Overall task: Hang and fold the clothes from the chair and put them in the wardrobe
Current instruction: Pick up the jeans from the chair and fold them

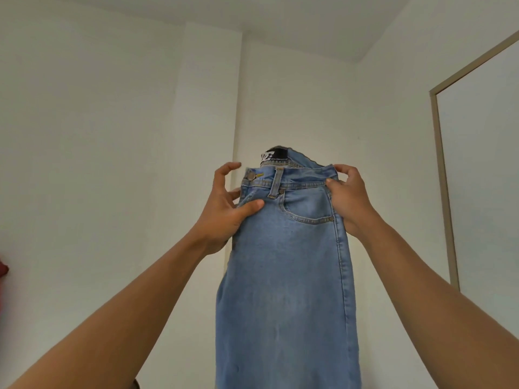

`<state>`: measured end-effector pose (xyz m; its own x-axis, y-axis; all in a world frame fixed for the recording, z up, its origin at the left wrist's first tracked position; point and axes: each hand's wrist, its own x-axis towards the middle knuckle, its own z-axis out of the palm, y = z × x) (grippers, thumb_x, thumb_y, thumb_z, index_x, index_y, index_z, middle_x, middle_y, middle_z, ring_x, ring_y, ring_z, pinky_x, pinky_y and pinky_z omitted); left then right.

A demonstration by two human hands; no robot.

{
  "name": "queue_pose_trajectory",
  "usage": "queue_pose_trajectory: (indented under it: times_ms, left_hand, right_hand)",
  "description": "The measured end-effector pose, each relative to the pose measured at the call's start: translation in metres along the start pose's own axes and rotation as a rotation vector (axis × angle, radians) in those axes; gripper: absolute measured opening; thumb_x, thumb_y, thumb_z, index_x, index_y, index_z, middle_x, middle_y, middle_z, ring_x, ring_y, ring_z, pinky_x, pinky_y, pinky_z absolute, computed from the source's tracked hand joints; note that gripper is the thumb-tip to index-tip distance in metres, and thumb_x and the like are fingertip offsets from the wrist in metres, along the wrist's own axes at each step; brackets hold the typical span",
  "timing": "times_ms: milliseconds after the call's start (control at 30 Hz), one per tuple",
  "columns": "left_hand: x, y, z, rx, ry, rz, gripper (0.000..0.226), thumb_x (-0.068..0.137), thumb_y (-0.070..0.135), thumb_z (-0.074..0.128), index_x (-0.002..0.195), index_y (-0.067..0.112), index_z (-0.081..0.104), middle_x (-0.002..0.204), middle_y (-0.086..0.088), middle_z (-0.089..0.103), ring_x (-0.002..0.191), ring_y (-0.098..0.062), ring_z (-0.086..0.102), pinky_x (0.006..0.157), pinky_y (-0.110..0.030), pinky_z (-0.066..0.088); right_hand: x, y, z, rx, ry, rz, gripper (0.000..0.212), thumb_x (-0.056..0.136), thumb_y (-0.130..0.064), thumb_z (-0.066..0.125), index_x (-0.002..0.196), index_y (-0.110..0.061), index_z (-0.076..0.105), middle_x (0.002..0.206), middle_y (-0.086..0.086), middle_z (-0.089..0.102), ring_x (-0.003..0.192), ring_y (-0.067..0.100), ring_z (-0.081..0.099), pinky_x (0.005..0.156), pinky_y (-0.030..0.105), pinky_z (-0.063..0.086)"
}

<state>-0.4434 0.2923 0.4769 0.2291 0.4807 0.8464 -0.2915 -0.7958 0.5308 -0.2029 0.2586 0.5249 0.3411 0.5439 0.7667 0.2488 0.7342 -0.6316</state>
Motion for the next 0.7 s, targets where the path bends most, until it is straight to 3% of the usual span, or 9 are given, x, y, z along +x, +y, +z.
queue_pose_trajectory:
  times_ms: [67,133,200,267,367,467,600,700]
  left_hand:
    - [0.001,0.004,0.004,0.122,0.027,0.123,0.030,0.090,-0.004,0.067,0.100,0.021,0.053,0.109,-0.014,0.069,0.098,-0.025,0.069,0.081,-0.042,0.057]
    - [0.004,0.006,0.009,0.300,0.035,0.192,0.029,0.092,-0.008,0.060,0.076,0.016,0.058,0.092,-0.016,0.067,0.087,-0.016,0.062,0.079,-0.034,0.050]
    - [0.007,0.012,0.011,0.381,-0.005,0.152,0.033,0.092,-0.008,0.058,0.071,0.016,0.066,0.085,-0.009,0.069,0.084,-0.012,0.062,0.080,-0.028,0.049]
    - [0.011,0.020,0.009,0.393,-0.072,0.090,0.032,0.092,-0.006,0.061,0.072,0.016,0.071,0.082,0.001,0.071,0.084,-0.007,0.065,0.079,-0.022,0.052]
    - [0.016,0.023,0.008,0.343,-0.146,-0.010,0.027,0.093,-0.003,0.064,0.076,0.013,0.077,0.088,0.000,0.076,0.090,-0.010,0.071,0.078,-0.020,0.056]
    - [0.019,0.020,0.011,0.255,-0.082,-0.022,0.023,0.093,0.002,0.065,0.081,0.016,0.079,0.096,0.001,0.077,0.097,-0.013,0.071,0.080,-0.022,0.057]
    - [0.024,0.012,0.020,0.214,-0.041,0.020,0.026,0.097,0.005,0.061,0.102,0.022,0.079,0.109,0.014,0.074,0.108,-0.002,0.067,0.091,-0.020,0.054]
    - [0.034,0.011,0.029,0.186,0.040,0.056,0.029,0.098,0.003,0.059,0.117,0.019,0.073,0.109,0.021,0.068,0.103,0.008,0.064,0.091,-0.014,0.052]
  right_hand:
    - [0.002,0.001,0.000,0.000,0.032,0.027,0.035,0.100,-0.014,0.052,0.133,-0.020,0.042,0.108,0.003,0.060,0.092,0.018,0.066,0.075,0.033,0.058]
    - [0.004,0.001,0.001,0.027,0.052,0.037,0.036,0.099,-0.015,0.056,0.131,-0.020,0.042,0.103,-0.001,0.057,0.089,0.015,0.065,0.071,0.031,0.057]
    - [0.006,0.001,0.001,0.080,0.078,0.047,0.034,0.098,-0.013,0.057,0.128,-0.021,0.043,0.100,0.000,0.057,0.085,0.015,0.065,0.069,0.031,0.057]
    - [0.007,0.001,0.001,0.112,0.108,0.044,0.031,0.098,-0.012,0.057,0.124,-0.021,0.044,0.100,0.001,0.059,0.084,0.016,0.066,0.068,0.031,0.058]
    - [0.010,0.003,-0.001,0.142,0.142,0.029,0.028,0.097,-0.012,0.059,0.120,-0.022,0.046,0.101,0.006,0.064,0.082,0.019,0.067,0.066,0.031,0.059]
    - [0.013,0.004,-0.006,0.165,0.161,0.013,0.025,0.097,-0.013,0.059,0.116,-0.025,0.046,0.102,0.010,0.066,0.084,0.022,0.068,0.068,0.034,0.059]
    - [0.016,0.006,-0.010,0.128,0.160,-0.034,0.022,0.099,-0.016,0.057,0.115,-0.026,0.045,0.111,0.013,0.066,0.089,0.022,0.068,0.076,0.038,0.058]
    - [0.010,0.005,-0.020,0.260,0.011,-0.070,0.019,0.097,-0.019,0.062,0.105,-0.029,0.048,0.122,0.013,0.063,0.099,0.026,0.068,0.081,0.041,0.059]
